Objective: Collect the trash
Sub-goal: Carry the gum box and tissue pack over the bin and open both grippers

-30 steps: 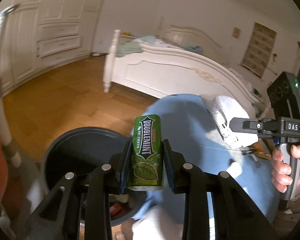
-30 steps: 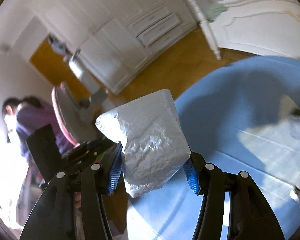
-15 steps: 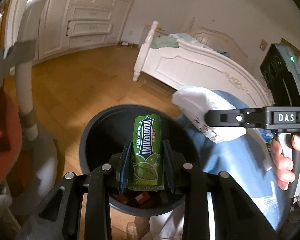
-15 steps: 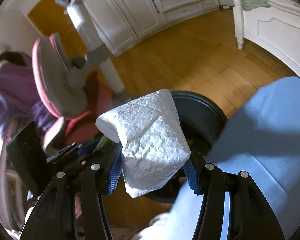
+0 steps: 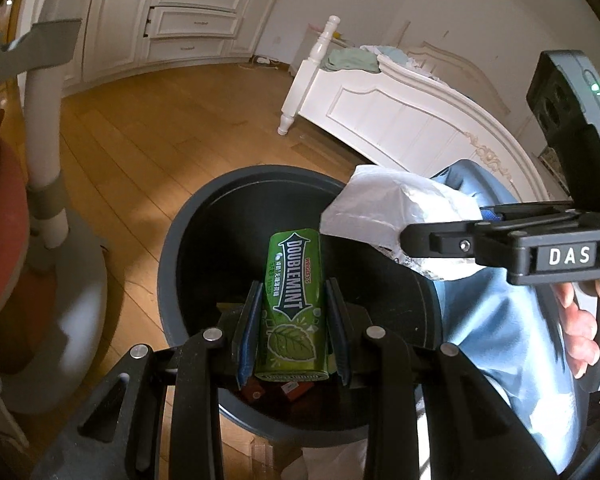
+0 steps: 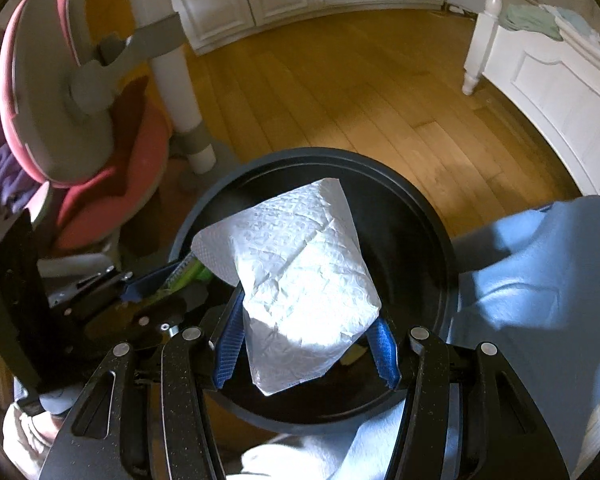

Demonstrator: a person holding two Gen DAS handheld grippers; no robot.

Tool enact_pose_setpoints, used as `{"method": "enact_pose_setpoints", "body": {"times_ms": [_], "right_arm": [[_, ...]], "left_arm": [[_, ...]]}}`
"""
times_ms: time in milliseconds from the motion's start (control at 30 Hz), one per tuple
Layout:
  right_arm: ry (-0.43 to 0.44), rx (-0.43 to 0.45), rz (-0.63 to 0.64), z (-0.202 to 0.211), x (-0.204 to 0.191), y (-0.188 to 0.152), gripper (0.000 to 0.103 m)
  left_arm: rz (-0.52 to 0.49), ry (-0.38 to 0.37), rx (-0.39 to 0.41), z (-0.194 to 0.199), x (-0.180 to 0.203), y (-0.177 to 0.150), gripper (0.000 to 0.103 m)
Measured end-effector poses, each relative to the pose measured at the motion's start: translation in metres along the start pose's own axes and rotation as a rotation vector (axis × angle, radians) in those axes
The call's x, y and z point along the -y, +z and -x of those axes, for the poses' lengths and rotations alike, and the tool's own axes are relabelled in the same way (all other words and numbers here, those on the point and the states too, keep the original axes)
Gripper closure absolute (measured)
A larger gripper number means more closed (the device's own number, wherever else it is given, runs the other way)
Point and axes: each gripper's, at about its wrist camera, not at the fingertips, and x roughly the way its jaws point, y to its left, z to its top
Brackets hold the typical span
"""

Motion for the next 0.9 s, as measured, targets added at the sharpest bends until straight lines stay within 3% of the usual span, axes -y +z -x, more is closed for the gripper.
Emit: {"method": "enact_pose_setpoints", "body": {"times_ms": [267, 900], "right_arm": [[0.000, 0.011, 0.001, 0.002, 0.006, -0.003, 0.025], [0.168, 0.165, -0.175, 0.068, 0.055, -0.037, 0.020]], "left_arm": [[-0.003, 0.004, -0.010, -0.003, -0.001, -0.003, 0.072], [-0.052, 0.038, -0.088, -0.029, 0.018, -0.004, 0.070]]}}
